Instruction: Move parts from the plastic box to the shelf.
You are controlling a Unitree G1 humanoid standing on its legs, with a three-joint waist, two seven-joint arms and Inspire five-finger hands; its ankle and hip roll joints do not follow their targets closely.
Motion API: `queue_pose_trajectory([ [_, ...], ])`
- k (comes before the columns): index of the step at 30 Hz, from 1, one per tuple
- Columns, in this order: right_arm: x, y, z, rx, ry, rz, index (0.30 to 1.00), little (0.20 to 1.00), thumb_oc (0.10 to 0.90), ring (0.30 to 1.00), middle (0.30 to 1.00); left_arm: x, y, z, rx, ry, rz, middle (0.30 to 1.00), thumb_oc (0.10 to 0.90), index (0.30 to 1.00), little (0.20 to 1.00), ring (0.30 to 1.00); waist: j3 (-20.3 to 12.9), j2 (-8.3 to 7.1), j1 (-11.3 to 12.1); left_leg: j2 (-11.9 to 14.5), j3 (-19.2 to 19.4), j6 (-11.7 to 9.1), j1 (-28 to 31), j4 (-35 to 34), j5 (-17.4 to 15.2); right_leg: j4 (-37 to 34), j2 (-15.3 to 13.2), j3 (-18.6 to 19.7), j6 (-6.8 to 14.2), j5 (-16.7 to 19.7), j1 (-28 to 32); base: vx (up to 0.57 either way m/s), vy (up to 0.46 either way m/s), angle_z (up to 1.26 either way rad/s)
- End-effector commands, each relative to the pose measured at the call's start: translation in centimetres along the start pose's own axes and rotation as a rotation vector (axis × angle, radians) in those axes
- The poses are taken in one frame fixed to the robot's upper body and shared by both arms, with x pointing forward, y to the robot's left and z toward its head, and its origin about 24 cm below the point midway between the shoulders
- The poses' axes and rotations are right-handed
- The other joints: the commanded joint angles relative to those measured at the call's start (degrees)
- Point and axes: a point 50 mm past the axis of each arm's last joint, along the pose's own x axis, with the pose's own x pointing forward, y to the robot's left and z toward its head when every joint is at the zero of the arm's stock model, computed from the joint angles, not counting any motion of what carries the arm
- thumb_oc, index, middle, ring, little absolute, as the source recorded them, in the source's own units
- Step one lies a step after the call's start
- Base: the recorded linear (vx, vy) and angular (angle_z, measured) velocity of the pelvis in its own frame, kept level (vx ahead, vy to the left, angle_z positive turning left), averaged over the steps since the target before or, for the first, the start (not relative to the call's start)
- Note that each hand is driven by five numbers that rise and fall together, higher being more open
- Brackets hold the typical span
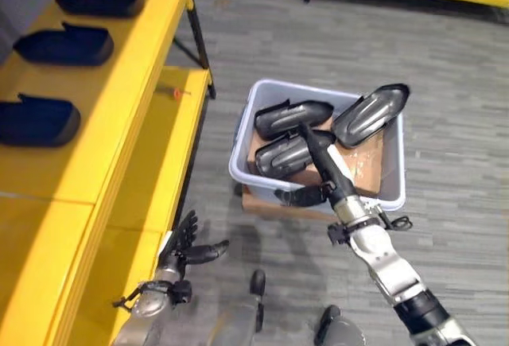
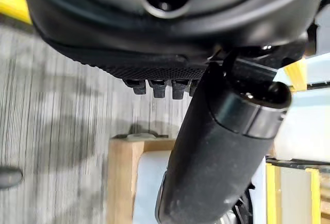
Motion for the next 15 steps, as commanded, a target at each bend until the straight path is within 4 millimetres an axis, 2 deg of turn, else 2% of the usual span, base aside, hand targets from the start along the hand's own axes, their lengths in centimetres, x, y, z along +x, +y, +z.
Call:
queue_pose_trajectory([
  [1,2.5,-2.5,5.7,0.029,-0.301,-0.076,1.0,1.0,0.9,1.0,1.0,0.2,-0.9,3.0,0.006,-0.169,-0.04,1.0,0.9,1.0,1.0,1.0,-3.53,0.44,-0.37,2.19,-4.15,-1.47,4.68,-3.96,-4.64,-14.16,1.94,-2.56,2.35,2.63,3.7,0.12,-0.164,-0.15],
  [2,2.8,-2.5,6.5,0.015,-0.329,-0.071,1.0,1.0,0.9,1.0,1.0,0.1,-1.0,3.1,-0.006,-0.176,-0.041,1.0,0.9,1.0,1.0,1.0,-2.99,0.21,-0.8,3.25,-3.92,-2.48,5.7,-4.22,-5.24,-21.54,-0.44,-2.17,4.06,7.23,2.73,0.16,-0.211,-0.21],
  [3,2.9,-2.7,6.9,0.004,-0.346,-0.086,1.0,1.0,0.9,1.0,1.0,0.1,-1.0,3.2,-0.007,-0.177,-0.036,1.0,0.9,1.0,1.0,1.0,-2.73,0.15,-0.85,3.81,-3.91,-2.92,6.34,-4.3,-5.59,-24.36,-0.62,-2.16,4.54,8.38,3.0,0.22,-0.304,-0.29],
  [4,2.9,-3.2,7.6,-0.043,-0.374,-0.123,1.0,1.0,0.9,1.0,1.0,0.2,-1.1,3.3,-0.006,-0.184,-0.029,1.0,0.9,1.0,1.0,1.0,-2.51,-0.76,-1.49,4.43,-4.3,-3.71,7.23,-4.48,-6.21,-27.28,-0.51,-1.24,5.45,10.34,2.72,0.34,-0.421,-0.07],
  [5,2.3,-3.9,7.3,-0.057,-0.371,-0.148,1.0,1.0,0.9,1.0,1.0,0.3,-1.2,3.3,-0.015,-0.193,-0.02,1.0,0.9,1.0,1.0,1.0,-3.46,-2.67,-1.68,5.18,-4.67,-5.01,8.2,-4.52,-7.37,-29.19,0.62,-2.37,5.66,9.3,4.91,0.52,-0.615,0.21],
  [6,2.3,-4.0,7.3,-0.05,-0.373,-0.146,1.0,1.0,0.9,1.0,1.0,0.1,-0.9,3.1,-0.027,-0.183,0.002,1.0,0.9,1.0,1.0,1.0,-4.37,-2.93,-2.25,8.16,-5.52,-6.41,9.75,-4.88,-7.63,-26.31,3.05,-2.97,4.85,5.29,5.09,0.49,-0.547,0.46],
  [9,2.2,-4.1,7.5,-0.024,-0.382,-0.144,1.0,1.0,0.9,1.0,1.0,-0.3,-0.8,3.0,-0.062,-0.184,0.012,1.0,0.9,1.0,1.0,1.0,-5.31,-2.92,-2.68,12.24,-5.86,-8.13,9.91,-6.16,-6.87,-25.34,5.93,-4.82,3.46,1.63,5.37,0.26,-0.337,0.53],
  [12,2.2,-4.6,8.2,-0.025,-0.413,-0.169,1.0,1.0,0.9,1.0,1.0,-0.3,-1.1,3.2,-0.081,-0.195,0.004,1.0,0.9,1.0,1.0,1.0,-5.51,-2.47,-3.13,15.52,-5.78,-9.62,8.82,-8.24,-4.72,-24.69,8.32,-5.61,2.42,-0.76,4.14,0.13,-0.244,-0.13],
  [15,2.3,-5.2,9.0,-0.039,-0.453,-0.2,1.0,1.0,0.9,1.0,1.0,-0.3,-1.3,3.2,-0.087,-0.196,0.002,1.0,0.9,1.0,1.0,1.0,-4.99,-2.33,-3.1,16.79,-5.33,-10.31,7.91,-9.38,-3.17,-23.93,9.14,-5.65,1.88,-1.57,2.71,0.05,-0.121,-0.04],
])
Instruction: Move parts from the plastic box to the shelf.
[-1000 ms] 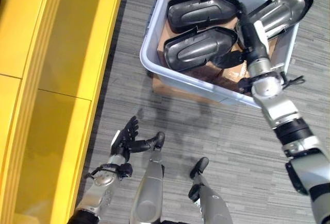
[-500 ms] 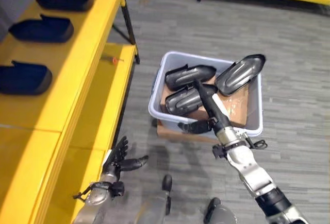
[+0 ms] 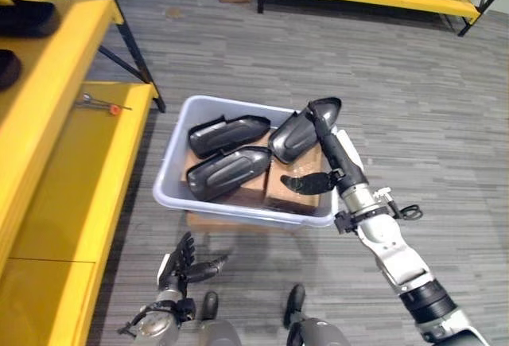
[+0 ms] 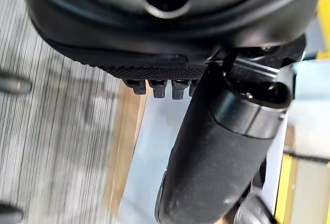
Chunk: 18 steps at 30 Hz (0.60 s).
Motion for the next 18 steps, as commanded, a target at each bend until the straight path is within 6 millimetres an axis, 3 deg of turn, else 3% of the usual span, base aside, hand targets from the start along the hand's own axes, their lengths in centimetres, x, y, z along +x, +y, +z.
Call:
queue_pose_trajectory([
  [1,1.6,-1.7,6.7,0.07,-0.347,-0.114,1.0,1.0,0.9,1.0,1.0,1.0,0.5,5.3,0.031,-0.233,-0.011,1.0,0.9,1.0,1.0,1.0,-2.1,-0.12,1.34,-1.34,-0.34,1.46,2.51,-0.49,-5.83,5.38,-9.18,1.87,8.89,-3.49,-3.82,0.02,-0.079,-0.02],
  [10,3.2,-2.5,9.2,0.026,-0.45,-0.161,1.0,1.0,0.9,1.0,1.0,0.9,0.5,5.7,0.02,-0.249,-0.003,1.0,0.9,1.0,1.0,1.0,-0.09,-0.88,2.47,-0.01,-0.3,0.28,-0.86,-1.78,-3.03,5.94,-7.97,1.08,8.11,-3.81,-6.68,0.0,-0.053,0.09],
  [12,5.0,-3.3,11.1,-0.022,-0.51,-0.203,1.0,1.0,0.9,1.0,1.0,1.0,0.5,6.4,0.03,-0.274,-0.008,1.0,0.9,1.0,1.0,1.0,1.28,-1.39,3.82,0.19,-1.06,-0.29,-2.92,-2.0,-1.92,5.88,-7.94,0.23,7.97,-3.65,-7.6,-0.04,-0.051,0.11],
  [18,8.6,-4.6,13.1,-0.093,-0.513,-0.273,1.0,1.0,0.9,1.0,1.0,1.1,0.3,7.1,0.04,-0.298,-0.03,1.0,0.9,1.0,1.0,1.0,3.52,-1.72,6.21,-0.08,-2.88,-0.94,-6.55,-2.12,-0.56,6.05,-8.29,-1.11,7.68,-3.24,-9.5,-0.03,-0.027,0.16],
])
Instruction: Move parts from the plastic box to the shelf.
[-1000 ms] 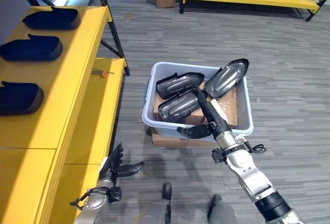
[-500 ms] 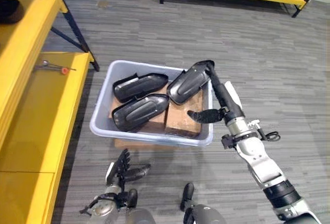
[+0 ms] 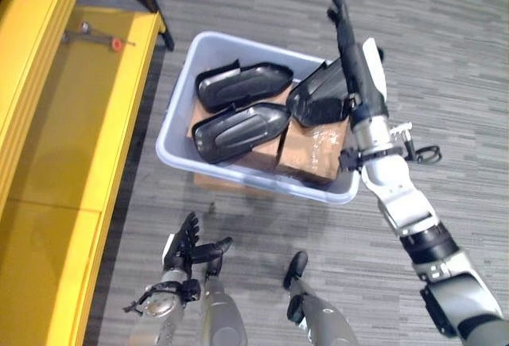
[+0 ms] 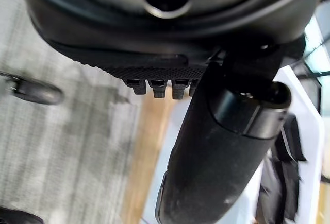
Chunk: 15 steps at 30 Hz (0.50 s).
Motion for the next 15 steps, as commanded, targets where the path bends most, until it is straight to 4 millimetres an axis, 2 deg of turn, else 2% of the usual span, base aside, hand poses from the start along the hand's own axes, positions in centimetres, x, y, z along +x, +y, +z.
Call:
queue_pose_trajectory([
  [1,3.3,-2.0,4.6,-0.004,-0.207,-0.106,1.0,1.0,0.9,1.0,1.0,0.1,0.4,4.6,0.028,-0.22,-0.049,1.0,0.9,1.0,1.0,1.0,-0.73,-2.79,1.34,-0.46,-0.43,3.8,4.19,-0.46,-2.82,6.14,-8.28,1.77,7.68,-4.88,0.11,-0.03,-0.009,0.23],
  [5,5.0,-3.1,4.1,-0.031,-0.156,-0.126,1.0,1.0,0.9,1.0,1.0,0.3,0.3,5.0,0.032,-0.229,-0.063,1.0,0.9,1.0,1.0,1.0,0.24,-2.45,2.31,-0.65,-1.56,3.44,2.5,-0.6,-2.2,6.66,-8.8,0.82,7.61,-5.02,-0.85,-0.01,-0.002,0.21],
  [7,6.1,-4.4,3.7,-0.044,-0.112,-0.149,1.0,1.0,0.9,1.0,1.0,0.4,0.1,5.3,0.025,-0.243,-0.075,1.0,0.9,1.0,1.0,1.0,0.94,-1.98,3.06,-0.92,-2.33,3.13,1.1,-0.6,-1.7,7.33,-9.21,-0.01,7.53,-5.23,-1.73,-0.01,-0.003,0.2],
  [8,6.8,-5.7,3.1,-0.055,-0.066,-0.174,1.0,1.0,0.9,1.0,1.0,0.5,0.0,5.4,0.02,-0.244,-0.082,1.0,0.9,1.0,1.0,1.0,1.6,-1.46,3.7,-0.83,-2.78,2.82,0.25,-0.6,-1.56,8.27,-9.47,-0.54,7.48,-5.78,-2.49,0.0,0.002,0.23],
  [12,7.6,-8.2,2.2,-0.048,0.006,-0.23,1.0,1.0,0.9,1.0,1.0,0.8,-0.3,5.5,0.007,-0.241,-0.093,1.0,0.9,1.0,1.0,1.0,2.56,-0.46,4.44,-0.98,-3.77,2.46,-1.65,-0.6,-0.8,9.69,-10.02,-1.33,7.36,-6.44,-3.96,0.01,-0.012,0.28],
  [15,7.8,-9.1,1.5,-0.026,0.046,-0.264,1.0,1.0,0.9,1.0,1.0,0.9,-0.5,5.4,0.001,-0.238,-0.101,1.0,0.9,1.0,1.0,1.0,2.87,0.03,4.69,-1.08,-4.06,2.38,-2.34,-0.6,-0.57,10.26,-10.19,-1.69,7.32,-6.7,-4.56,0.02,-0.022,0.09],
])
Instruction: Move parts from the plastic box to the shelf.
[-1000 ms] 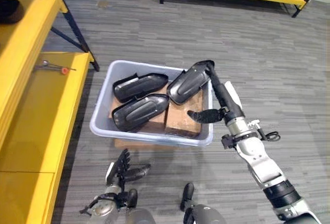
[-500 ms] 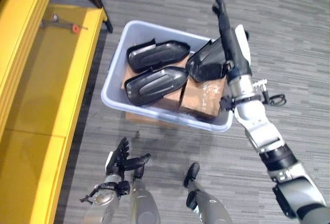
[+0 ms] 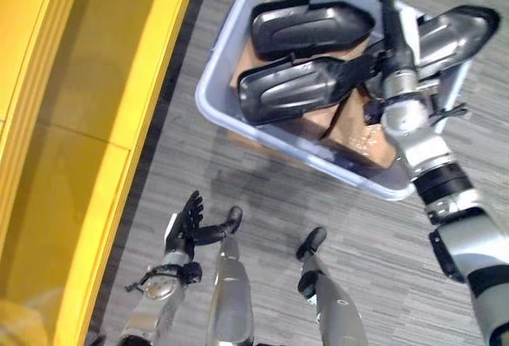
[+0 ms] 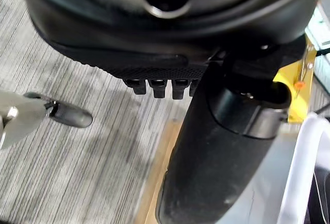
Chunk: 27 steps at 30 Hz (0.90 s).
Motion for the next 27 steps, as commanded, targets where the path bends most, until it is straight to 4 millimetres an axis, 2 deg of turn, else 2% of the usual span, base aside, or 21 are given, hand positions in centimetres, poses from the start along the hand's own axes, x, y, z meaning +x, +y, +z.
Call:
queue_pose_trajectory([
  [1,1.9,-3.1,5.9,0.08,-0.21,-0.098,1.0,1.0,0.9,1.0,1.0,-0.4,-0.2,1.7,-0.012,-0.1,-0.054,1.0,0.9,1.0,1.0,1.0,-3.0,-1.13,-0.77,2.87,1.07,1.85,5.49,-1.65,-1.69,7.63,-5.62,2.83,6.32,-6.24,0.34,0.01,-0.013,0.06],
  [8,2.7,-5.0,4.4,0.118,-0.116,-0.181,1.0,1.0,0.9,1.0,1.0,0.0,-1.4,1.9,-0.026,-0.103,-0.088,1.0,0.9,1.0,1.0,1.0,-1.87,0.47,-0.41,2.9,0.51,1.8,3.8,-1.65,-0.94,10.14,-6.25,2.79,6.12,-7.23,-2.32,0.02,-0.013,0.04],
  [20,3.0,-4.5,1.1,0.204,0.078,-0.188,1.0,1.0,0.9,1.0,1.0,0.6,-2.4,2.1,-0.035,-0.107,-0.116,1.0,0.9,1.0,1.0,1.0,-0.9,2.76,0.68,2.35,0.25,2.09,2.97,-1.65,-0.35,12.39,-7.26,3.12,6.14,-7.84,-4.39,0.0,-0.001,0.0],
  [24,2.2,-3.7,-1.6,0.239,0.191,-0.181,1.0,1.0,0.9,1.0,1.0,0.7,-2.8,2.1,-0.037,-0.106,-0.126,1.0,0.9,1.0,1.0,1.0,-0.45,3.53,0.91,2.02,0.21,2.28,2.99,-1.65,-0.41,12.74,-7.6,3.08,6.19,-7.83,-4.54,0.0,0.0,0.01],
  [26,2.0,-3.3,-2.2,0.255,0.213,-0.172,1.0,1.0,0.9,1.0,1.0,0.8,-2.8,2.1,-0.036,-0.106,-0.125,1.0,0.9,1.0,1.0,1.0,-0.43,3.67,0.99,1.99,0.17,2.29,3.02,-1.65,-0.39,12.76,-7.59,3.09,6.15,-7.83,-4.52,0.0,0.0,0.04],
  [27,1.5,-2.5,-3.2,0.295,0.259,-0.159,1.0,1.0,0.9,1.0,1.0,0.9,-2.8,2.2,-0.038,-0.107,-0.123,1.0,0.9,1.0,1.0,1.0,-0.36,3.84,1.14,1.9,0.13,2.31,3.08,-1.65,-0.52,12.69,-7.6,3.1,6.16,-7.79,-4.46,0.0,0.0,0.0],
])
